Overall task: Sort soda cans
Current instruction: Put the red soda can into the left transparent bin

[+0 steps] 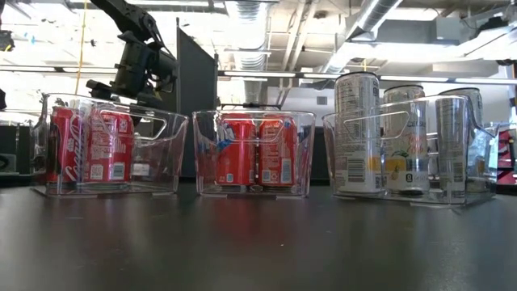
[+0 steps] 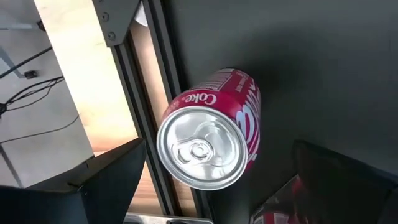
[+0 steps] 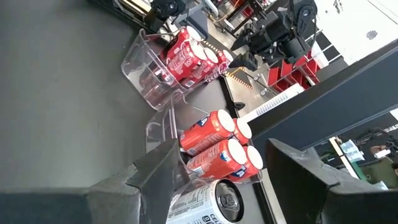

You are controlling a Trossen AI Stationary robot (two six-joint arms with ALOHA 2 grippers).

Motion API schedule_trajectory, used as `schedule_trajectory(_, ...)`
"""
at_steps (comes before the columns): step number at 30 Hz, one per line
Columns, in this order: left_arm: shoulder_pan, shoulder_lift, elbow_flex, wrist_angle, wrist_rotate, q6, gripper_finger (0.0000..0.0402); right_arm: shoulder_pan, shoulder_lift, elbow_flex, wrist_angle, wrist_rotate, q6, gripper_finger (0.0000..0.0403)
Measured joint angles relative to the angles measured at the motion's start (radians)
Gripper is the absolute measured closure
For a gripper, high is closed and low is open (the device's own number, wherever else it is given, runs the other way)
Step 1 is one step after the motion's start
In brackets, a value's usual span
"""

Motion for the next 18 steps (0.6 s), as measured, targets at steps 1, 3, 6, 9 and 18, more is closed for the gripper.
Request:
schedule_trajectory(1,0.000,0.000,-0.007,0.007,-0.001,-0.001,0.0002,0.000,0.000,0.000,0.000,0.000,0.000,0.0148)
schedule_trajectory(3,0.000,0.000,-0.021,0.023,-0.001,-0.002,0.0002,0.000,0.000,0.000,0.003,0.000,0.000,0.0148)
schedule_trajectory(6,0.000,0.000,-0.031,0.036,-0.002,-0.004,0.0002,0.000,0.000,0.000,0.008,0.000,0.000,0.0148)
schedule_trajectory(9,0.000,0.000,-0.038,0.044,-0.003,-0.003,0.0002,0.000,0.000,0.000,0.011,0.000,-0.001,0.0148)
schedule_trajectory(18,0.000,0.000,-0.064,0.076,-0.010,-0.001,0.0002,0.000,0.000,0.000,0.016,0.000,-0.001,0.0148)
